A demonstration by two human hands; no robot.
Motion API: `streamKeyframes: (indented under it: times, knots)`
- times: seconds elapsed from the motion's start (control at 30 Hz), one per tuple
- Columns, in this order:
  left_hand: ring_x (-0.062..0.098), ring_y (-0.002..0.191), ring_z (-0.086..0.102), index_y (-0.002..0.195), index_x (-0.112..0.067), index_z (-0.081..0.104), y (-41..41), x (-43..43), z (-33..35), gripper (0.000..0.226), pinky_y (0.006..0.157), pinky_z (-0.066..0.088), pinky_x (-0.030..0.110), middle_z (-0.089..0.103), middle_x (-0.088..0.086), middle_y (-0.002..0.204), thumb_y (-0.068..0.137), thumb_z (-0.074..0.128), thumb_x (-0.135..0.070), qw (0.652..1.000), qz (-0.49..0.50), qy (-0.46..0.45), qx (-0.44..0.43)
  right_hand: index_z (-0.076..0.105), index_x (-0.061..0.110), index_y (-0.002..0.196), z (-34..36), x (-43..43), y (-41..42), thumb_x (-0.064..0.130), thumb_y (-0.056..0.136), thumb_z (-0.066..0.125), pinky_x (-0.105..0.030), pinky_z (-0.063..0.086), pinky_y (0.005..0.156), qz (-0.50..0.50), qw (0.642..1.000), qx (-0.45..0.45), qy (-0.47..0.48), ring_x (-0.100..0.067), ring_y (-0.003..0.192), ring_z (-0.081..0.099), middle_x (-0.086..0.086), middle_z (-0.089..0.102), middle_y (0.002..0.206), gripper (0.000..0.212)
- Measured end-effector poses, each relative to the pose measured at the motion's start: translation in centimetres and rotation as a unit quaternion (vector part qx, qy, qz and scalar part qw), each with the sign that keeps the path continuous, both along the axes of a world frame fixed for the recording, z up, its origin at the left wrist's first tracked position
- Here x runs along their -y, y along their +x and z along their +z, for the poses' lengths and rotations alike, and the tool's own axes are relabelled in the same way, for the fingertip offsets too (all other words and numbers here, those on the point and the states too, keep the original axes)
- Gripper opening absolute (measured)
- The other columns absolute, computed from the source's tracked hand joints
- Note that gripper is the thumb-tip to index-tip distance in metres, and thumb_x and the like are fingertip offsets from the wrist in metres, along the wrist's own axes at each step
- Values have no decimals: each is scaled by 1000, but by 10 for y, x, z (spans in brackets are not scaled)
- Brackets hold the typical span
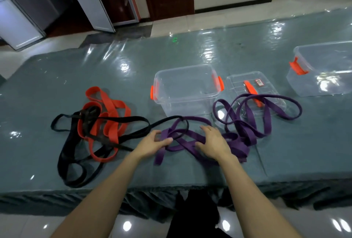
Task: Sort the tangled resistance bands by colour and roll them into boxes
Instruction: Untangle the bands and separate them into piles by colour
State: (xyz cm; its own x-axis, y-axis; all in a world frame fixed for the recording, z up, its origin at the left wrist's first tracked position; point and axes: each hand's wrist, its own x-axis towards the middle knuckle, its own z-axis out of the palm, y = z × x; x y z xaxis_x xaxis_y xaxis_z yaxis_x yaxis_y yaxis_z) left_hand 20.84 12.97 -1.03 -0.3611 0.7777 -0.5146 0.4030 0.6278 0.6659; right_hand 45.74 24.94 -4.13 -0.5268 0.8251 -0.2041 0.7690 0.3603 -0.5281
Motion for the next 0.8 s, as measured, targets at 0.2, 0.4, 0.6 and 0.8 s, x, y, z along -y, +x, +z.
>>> streamKeyframes:
  times: [0.2, 0.4, 0.6, 0.8]
  knots:
    - [38, 119, 71, 144, -16, 51, 11, -4, -17, 41, 100, 55, 46, 79, 15, 120, 106, 62, -25, 973, -66, -1, -223, 3, 14, 172, -30, 14, -23, 77, 67, 86, -45, 5, 136, 106, 983, 145, -35, -30, 165, 9, -9, 11, 178, 147]
    - [38, 77, 80, 122, -11, 57, -15, -21, 17, 16, 80, 66, 51, 79, 20, 90, 118, 46, -20, 915, 239, 190, 262, 55, 16, 141, -22, 9, -18, 32, 99, 70, -37, 39, 114, 49, 988, 109, 102, -28, 128, 56, -7, 63, 138, 48]
    - [34, 135, 59, 149, -6, 52, -16, -5, 1, 69, 118, 45, 49, 61, 17, 143, 96, 83, -37, 973, 87, 77, -199, 74, 12, 113, 14, -11, 21, 11, 92, 64, -48, 51, 100, -50, 989, 98, 102, -39, 110, 66, -12, 65, 117, 23]
    - [32, 99, 67, 98, -16, 76, 35, 7, -26, 32, 86, 54, 45, 68, 6, 99, 106, 64, -44, 920, -56, 110, -372, 76, 14, 118, 3, -13, 49, 31, 86, 85, -54, 48, 109, -162, 983, 67, 60, -37, 126, 52, -13, 51, 134, 37]
